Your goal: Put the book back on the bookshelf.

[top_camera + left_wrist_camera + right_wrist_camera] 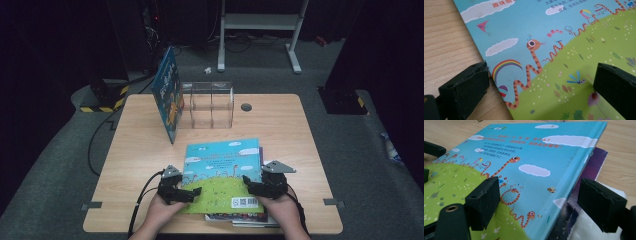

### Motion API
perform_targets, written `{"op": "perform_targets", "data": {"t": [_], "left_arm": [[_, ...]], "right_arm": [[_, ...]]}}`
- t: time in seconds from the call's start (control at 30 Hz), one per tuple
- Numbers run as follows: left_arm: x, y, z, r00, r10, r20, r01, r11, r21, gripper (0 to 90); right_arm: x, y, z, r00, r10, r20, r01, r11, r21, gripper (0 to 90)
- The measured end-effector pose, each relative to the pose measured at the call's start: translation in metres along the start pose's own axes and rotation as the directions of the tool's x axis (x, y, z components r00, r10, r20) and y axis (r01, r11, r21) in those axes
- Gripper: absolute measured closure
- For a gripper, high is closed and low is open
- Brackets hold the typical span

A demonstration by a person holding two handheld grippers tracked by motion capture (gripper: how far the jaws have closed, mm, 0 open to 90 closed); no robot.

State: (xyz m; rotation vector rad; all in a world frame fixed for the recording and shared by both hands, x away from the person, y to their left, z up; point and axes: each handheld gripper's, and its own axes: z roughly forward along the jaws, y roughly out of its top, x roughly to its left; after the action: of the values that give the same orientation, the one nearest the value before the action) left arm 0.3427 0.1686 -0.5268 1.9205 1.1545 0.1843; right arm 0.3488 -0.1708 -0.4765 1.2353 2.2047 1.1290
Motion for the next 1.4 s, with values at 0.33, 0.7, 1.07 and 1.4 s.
{"op": "perform_targets", "data": {"t": [0.33,0.7,1.07,1.4], "left_arm": [[0.0002,-0.0007,-0.0006,0.9991,-0.020,-0.036,0.020,0.9997,-0.013,0.0],[0.0002,-0.0006,-0.0004,0.9992,-0.020,-0.033,0.020,0.9997,-0.014,0.0],[0.0000,-0.0008,-0.0002,0.9994,-0.019,-0.030,0.019,0.9997,-0.016,0.3],[-0.0006,-0.0010,-0.0001,0.9995,-0.023,-0.022,0.022,0.9996,-0.016,0.6]], "right_arm": [[-0.0019,0.0023,0.0031,0.9995,0.018,-0.026,-0.017,0.999,0.027,16.5],[-0.0034,0.0022,0.0045,0.9984,0.042,-0.037,-0.041,0.999,0.033,15.4],[-0.0053,0.0023,0.0085,0.9957,0.066,-0.066,-0.063,0.997,0.047,14.4],[-0.0048,0.0035,0.0099,0.9953,0.069,-0.068,-0.065,0.996,0.057,13.8]]}}
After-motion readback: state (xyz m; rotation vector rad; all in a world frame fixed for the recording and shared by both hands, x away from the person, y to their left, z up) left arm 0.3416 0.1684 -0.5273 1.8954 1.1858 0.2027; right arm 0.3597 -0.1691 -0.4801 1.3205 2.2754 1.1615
